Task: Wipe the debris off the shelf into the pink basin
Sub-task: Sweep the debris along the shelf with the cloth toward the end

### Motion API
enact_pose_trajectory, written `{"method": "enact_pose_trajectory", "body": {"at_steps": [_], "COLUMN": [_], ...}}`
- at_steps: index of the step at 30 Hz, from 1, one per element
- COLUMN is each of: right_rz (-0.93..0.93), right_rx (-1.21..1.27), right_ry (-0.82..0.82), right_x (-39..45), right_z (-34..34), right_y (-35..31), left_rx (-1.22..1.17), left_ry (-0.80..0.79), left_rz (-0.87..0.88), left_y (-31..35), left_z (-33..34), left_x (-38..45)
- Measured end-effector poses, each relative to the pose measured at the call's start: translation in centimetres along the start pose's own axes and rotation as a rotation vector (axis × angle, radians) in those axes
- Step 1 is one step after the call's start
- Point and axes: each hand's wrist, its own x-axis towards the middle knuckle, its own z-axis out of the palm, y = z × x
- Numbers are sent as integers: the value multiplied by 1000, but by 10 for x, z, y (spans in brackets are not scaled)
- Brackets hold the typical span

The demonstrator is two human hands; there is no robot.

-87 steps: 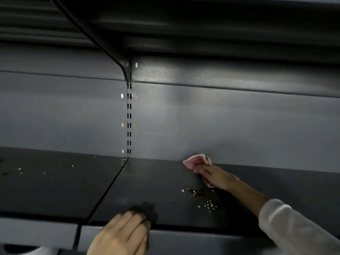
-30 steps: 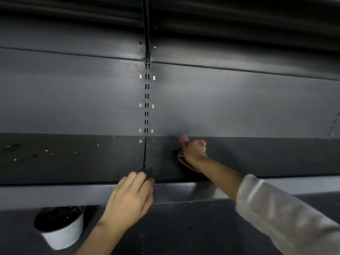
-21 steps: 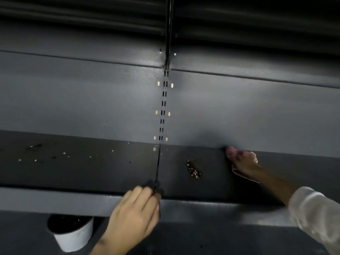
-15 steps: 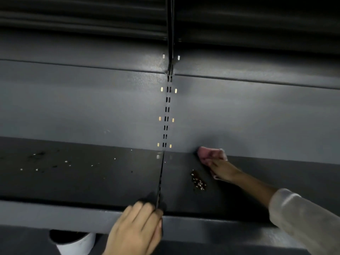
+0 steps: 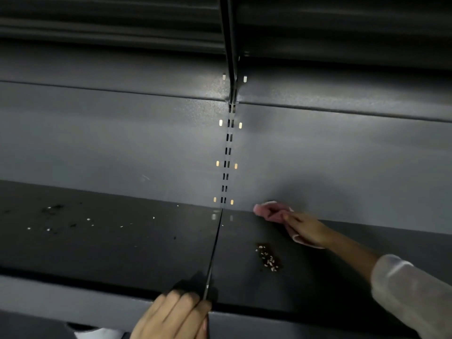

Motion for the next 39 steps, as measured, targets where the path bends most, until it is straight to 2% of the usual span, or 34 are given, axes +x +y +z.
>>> {"method": "enact_pose_trajectory", "body": {"at_steps": [2, 4, 7, 12, 16, 18, 20, 21, 22, 24, 26, 27, 29, 32, 36, 39], "right_rz": [-106, -165, -127, -77, -52, -76, -3, 49, 92, 129, 146, 161, 174, 160, 246, 306], "right_rx": [95, 65, 19, 194, 200, 348, 577, 604, 558, 303, -9, -54, -26, 66, -68, -43], "right_ry": [-133, -217, -207, -225, -284, -149, 82, 190, 266, 376, 316, 285, 281, 377, 403, 523], "right_x": [16, 32, 43, 20, -8, -19, -27, -30, -37, -53, -68, -69, -68, -59, -50, -54], "right_z": [25, 48, 61, 51, 36, 28, 15, 7, -1, -10, -2, 8, 30, 61, 87, 81], "right_y": [-28, -52, -62, -64, -62, -59, -51, -41, -32, -8, -4, -7, -29, -65, -92, -99], "left_rx": [2, 4, 6, 1, -20, -17, 12, 25, 25, 1, -17, -25, -54, -132, -204, -283], "left_ry": [-8, 16, 42, 94, 73, 62, 31, 14, 0, -13, 5, 25, 71, 91, 90, 99], "left_rz": [-22, -40, -63, -77, -94, -59, 17, 51, 74, 99, 127, 143, 163, 190, 196, 198], "left_y": [0, 0, 1, 0, -1, -2, -7, -11, -14, -21, -28, -31, -38, -50, -65, -74], "left_z": [-2, -1, 2, 6, 7, 7, 5, 2, 0, -2, -5, -6, -10, -16, -20, -22], "left_x": [1, 2, 0, -3, -6, -6, -4, -4, -5, -8, -7, -5, -1, -3, -10, -9]}}
